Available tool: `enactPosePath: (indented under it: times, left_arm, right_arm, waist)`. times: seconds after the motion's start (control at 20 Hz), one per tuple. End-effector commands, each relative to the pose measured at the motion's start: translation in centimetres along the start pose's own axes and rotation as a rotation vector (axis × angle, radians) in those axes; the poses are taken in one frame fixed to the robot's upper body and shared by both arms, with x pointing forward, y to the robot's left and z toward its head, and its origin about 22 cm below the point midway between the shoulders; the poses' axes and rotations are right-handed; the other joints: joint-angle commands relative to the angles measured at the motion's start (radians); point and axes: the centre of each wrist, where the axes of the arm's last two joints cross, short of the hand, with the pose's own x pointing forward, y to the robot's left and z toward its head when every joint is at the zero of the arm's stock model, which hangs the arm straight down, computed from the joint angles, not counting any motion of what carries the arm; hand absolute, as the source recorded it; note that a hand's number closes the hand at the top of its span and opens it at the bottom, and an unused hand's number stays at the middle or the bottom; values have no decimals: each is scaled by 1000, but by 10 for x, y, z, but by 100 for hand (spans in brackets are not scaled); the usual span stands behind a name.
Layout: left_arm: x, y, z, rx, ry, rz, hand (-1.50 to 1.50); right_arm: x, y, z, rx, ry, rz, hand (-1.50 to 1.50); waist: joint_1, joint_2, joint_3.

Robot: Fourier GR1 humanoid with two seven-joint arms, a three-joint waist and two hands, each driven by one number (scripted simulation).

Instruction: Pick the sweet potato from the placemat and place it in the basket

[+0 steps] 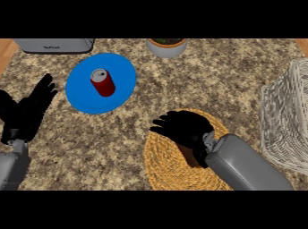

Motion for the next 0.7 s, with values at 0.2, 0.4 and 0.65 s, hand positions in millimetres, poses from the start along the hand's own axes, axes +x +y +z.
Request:
enactPosePath:
  times: [0.2,0.4,0.65]
  left_arm:
    - [2,-10,-8,-8,-17,3,0]
    - [-2,-4,12,-8,-5,2,0]
    - [-11,8,17,-16,-11,8,0]
  right_arm:
    - [-2,21,0,24,-38,21,-150]
    - [-5,35,5,0,26,72,-150]
    - [7,48,-17,24,51,110,-150]
  waist:
    - [-1,0,0]
    - [3,-1,0]
    - [5,-1,0]
